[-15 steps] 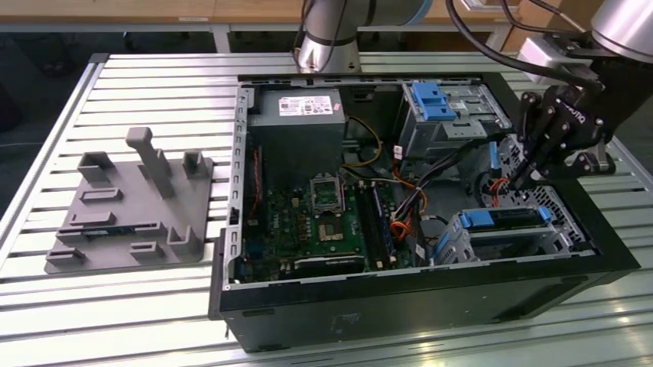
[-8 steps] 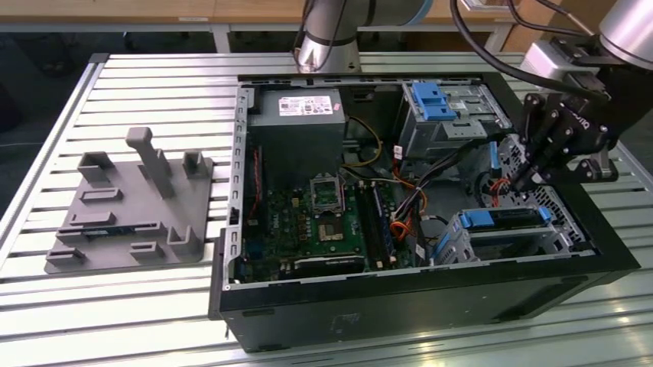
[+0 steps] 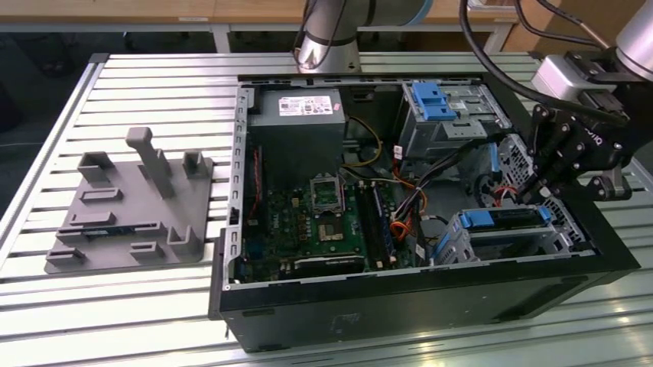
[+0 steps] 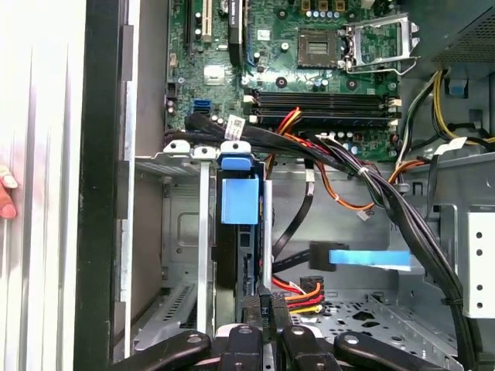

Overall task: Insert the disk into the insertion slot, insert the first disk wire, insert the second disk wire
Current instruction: 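Insert the first disk wire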

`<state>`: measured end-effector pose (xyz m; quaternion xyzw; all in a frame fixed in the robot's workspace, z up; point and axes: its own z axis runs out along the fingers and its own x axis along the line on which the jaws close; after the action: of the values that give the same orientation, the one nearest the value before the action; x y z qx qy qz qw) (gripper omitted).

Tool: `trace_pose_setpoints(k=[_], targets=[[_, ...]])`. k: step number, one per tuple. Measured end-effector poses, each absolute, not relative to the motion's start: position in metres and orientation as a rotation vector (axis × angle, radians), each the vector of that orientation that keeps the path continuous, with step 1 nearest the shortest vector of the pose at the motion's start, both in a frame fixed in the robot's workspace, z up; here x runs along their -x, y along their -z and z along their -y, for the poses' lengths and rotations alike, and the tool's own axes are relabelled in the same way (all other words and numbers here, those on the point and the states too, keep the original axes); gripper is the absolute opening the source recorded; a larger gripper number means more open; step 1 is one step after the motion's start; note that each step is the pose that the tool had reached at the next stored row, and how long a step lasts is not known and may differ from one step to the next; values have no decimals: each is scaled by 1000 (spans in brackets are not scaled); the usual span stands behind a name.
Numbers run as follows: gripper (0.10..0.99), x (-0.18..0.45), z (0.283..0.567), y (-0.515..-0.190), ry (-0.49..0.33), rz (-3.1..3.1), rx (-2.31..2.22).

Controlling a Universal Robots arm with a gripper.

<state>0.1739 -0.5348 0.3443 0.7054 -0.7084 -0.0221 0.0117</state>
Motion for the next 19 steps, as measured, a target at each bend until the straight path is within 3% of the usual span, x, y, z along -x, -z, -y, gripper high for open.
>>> trace_pose_setpoints(k=[19], targets=[[169, -174, 537, -342, 68, 2208, -2198]])
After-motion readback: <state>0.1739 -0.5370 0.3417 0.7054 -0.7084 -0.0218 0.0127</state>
